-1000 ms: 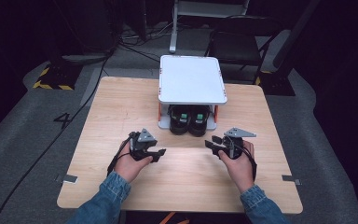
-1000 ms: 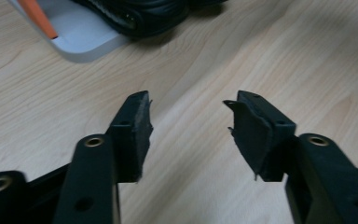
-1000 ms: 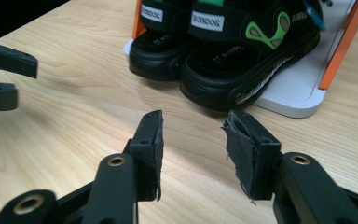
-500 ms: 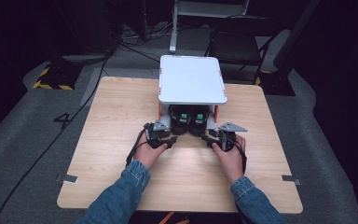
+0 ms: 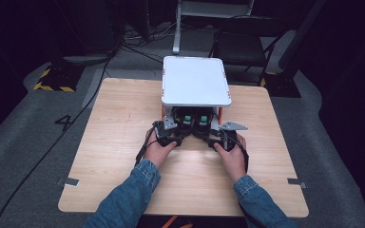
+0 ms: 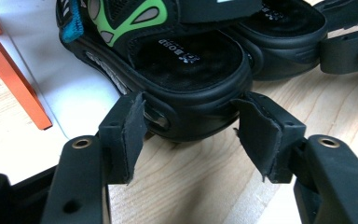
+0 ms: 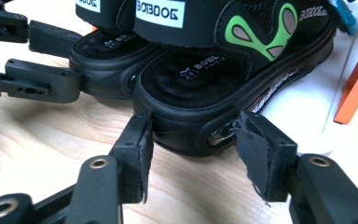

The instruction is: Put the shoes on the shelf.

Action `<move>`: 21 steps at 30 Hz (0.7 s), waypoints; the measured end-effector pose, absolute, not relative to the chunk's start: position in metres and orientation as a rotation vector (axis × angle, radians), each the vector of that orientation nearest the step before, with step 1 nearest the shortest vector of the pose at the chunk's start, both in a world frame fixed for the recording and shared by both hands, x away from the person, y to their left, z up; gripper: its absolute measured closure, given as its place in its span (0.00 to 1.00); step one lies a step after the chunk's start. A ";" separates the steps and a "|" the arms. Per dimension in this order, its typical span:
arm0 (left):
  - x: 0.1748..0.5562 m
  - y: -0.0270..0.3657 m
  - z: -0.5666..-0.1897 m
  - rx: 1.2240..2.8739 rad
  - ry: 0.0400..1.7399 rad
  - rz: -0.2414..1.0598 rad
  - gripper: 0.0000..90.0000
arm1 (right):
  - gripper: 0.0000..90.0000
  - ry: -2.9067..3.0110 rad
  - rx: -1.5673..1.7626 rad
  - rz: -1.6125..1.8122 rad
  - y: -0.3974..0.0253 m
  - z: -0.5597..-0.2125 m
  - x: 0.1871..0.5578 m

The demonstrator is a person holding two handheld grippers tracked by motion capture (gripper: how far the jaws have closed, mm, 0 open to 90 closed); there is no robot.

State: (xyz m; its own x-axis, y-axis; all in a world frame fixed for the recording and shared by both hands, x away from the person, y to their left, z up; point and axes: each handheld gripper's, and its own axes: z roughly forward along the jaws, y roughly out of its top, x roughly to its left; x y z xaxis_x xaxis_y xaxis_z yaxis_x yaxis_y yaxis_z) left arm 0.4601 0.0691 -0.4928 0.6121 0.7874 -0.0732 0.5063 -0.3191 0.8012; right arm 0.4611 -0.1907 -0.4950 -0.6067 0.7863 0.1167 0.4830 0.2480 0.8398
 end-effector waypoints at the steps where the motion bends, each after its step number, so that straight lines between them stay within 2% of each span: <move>1: 0.462 0.069 -0.493 1.994 1.021 0.413 0.47 | 0.53 2.204 1.163 1.296 -0.192 -0.495 0.463; 12: 0.496 0.066 -0.498 1.967 1.043 0.434 0.47 | 0.56 2.193 1.122 1.276 -0.191 -0.494 0.495; 21: 0.515 0.061 -0.498 1.952 1.061 0.493 0.47 | 0.63 2.182 1.112 1.253 -0.193 -0.491 0.522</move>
State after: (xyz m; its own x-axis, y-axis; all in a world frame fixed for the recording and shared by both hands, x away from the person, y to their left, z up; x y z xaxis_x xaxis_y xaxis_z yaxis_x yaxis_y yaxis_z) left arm 0.5155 0.0608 -0.4979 0.5645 0.8240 -0.0488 0.4936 -0.2896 0.8200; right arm 0.5218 -0.1930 -0.4911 -0.6098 0.7908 0.0523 0.4438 0.2859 0.8493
